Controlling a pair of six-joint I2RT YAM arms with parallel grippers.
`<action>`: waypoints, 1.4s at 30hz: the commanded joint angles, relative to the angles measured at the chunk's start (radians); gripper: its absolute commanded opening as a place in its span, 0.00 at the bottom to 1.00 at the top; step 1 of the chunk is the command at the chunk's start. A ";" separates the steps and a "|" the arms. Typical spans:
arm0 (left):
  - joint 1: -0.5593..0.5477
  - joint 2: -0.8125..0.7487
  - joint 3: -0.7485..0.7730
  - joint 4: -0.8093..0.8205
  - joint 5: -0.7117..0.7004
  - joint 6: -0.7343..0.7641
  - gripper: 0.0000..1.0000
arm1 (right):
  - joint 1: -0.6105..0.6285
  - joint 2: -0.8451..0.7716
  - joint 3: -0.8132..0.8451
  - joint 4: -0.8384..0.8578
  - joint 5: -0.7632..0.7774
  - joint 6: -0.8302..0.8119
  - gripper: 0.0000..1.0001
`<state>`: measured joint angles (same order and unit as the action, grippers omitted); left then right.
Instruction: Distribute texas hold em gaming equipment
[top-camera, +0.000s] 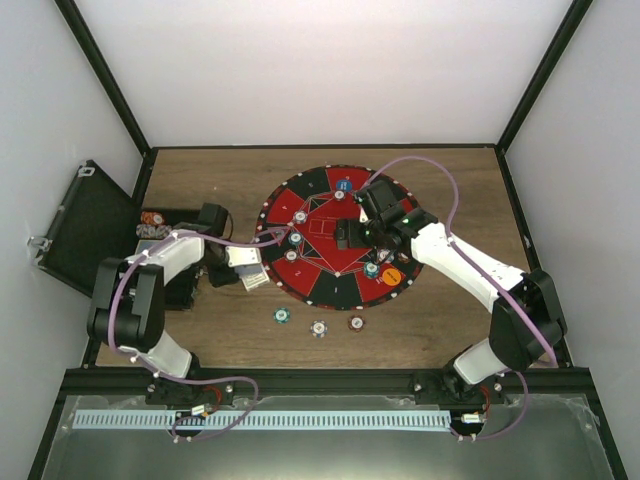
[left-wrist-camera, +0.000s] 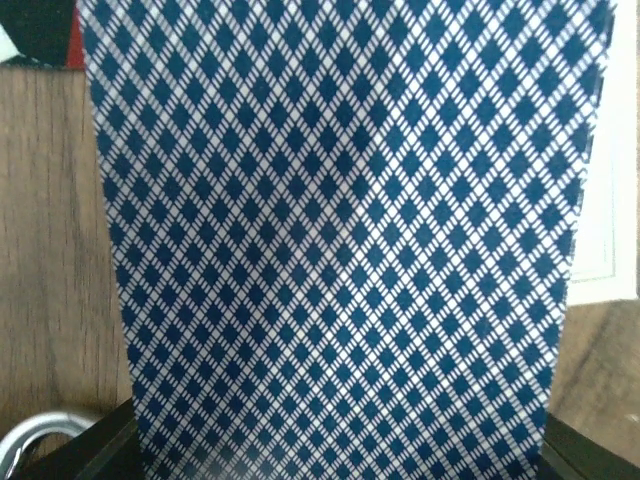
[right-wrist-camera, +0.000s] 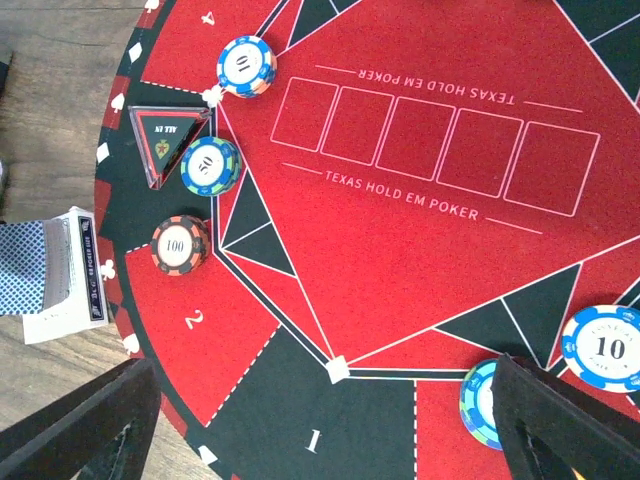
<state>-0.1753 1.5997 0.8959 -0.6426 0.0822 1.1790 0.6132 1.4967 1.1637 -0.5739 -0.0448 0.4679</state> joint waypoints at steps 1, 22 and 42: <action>0.005 -0.068 0.044 -0.090 0.020 0.008 0.04 | 0.010 0.000 0.032 0.003 -0.037 0.006 0.94; -0.121 -0.260 0.177 -0.278 0.206 -0.022 0.04 | 0.075 0.110 -0.016 0.483 -0.744 0.259 0.96; -0.187 -0.296 0.203 -0.280 0.194 -0.034 0.04 | 0.123 0.235 0.001 0.550 -0.771 0.313 0.75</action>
<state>-0.3489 1.3247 1.0615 -0.9215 0.2546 1.1519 0.7116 1.6955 1.1431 -0.0540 -0.7856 0.7616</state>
